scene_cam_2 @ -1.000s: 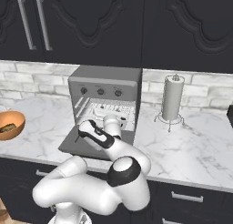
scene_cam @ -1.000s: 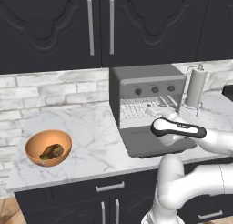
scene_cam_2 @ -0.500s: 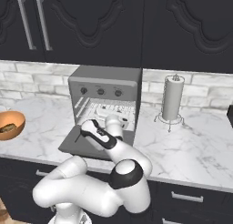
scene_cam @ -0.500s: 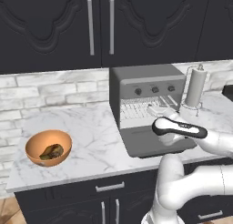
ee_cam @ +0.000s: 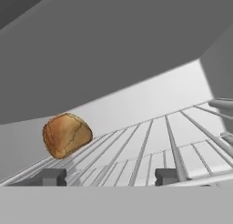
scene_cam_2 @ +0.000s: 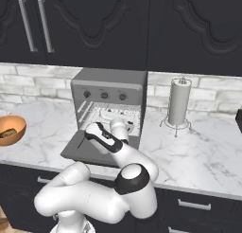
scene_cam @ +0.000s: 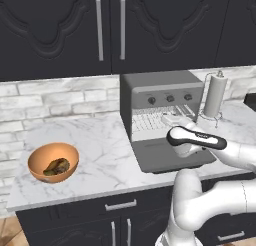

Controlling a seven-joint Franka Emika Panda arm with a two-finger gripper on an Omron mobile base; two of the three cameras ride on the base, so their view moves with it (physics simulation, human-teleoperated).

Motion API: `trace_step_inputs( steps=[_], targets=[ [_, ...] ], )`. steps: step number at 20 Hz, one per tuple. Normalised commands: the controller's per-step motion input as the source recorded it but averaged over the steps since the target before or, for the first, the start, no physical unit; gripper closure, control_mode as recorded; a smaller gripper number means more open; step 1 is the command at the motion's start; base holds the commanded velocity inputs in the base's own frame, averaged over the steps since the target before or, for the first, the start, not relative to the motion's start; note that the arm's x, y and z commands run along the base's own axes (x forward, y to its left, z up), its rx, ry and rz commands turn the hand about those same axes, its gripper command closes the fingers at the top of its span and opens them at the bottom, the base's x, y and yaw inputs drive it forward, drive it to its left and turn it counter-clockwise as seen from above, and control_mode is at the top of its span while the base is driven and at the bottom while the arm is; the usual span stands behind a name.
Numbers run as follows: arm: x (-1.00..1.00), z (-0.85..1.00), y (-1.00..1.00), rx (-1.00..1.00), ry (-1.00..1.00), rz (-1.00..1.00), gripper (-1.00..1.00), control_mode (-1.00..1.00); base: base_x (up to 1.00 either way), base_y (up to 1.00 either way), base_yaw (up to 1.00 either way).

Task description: Pick up the heated bread from the toaster oven and place it in the bowl. Then move the bread bowl to the dining counter.

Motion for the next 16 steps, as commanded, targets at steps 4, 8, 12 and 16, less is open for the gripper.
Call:
trace_step_inputs(
  steps=[4, 8, 12, 16],
  targets=[
    [-0.03, 0.0, 0.0, 0.0, 0.0, 0.0, 1.0, -1.0, 0.0, 0.0, 0.0],
    [-0.39, 0.0, -0.02, 0.0, -0.01, 0.0, 1.0, -1.0, 0.0, 0.0, 0.0],
    [-0.56, 0.0, -0.03, 0.0, -0.05, 0.0, 1.0, -1.0, 0.0, 0.0, 0.0],
    [-0.69, 0.0, 0.0, 0.0, -0.07, 0.0, 1.0, -1.0, 0.0, 0.0, 0.0]
  ],
)
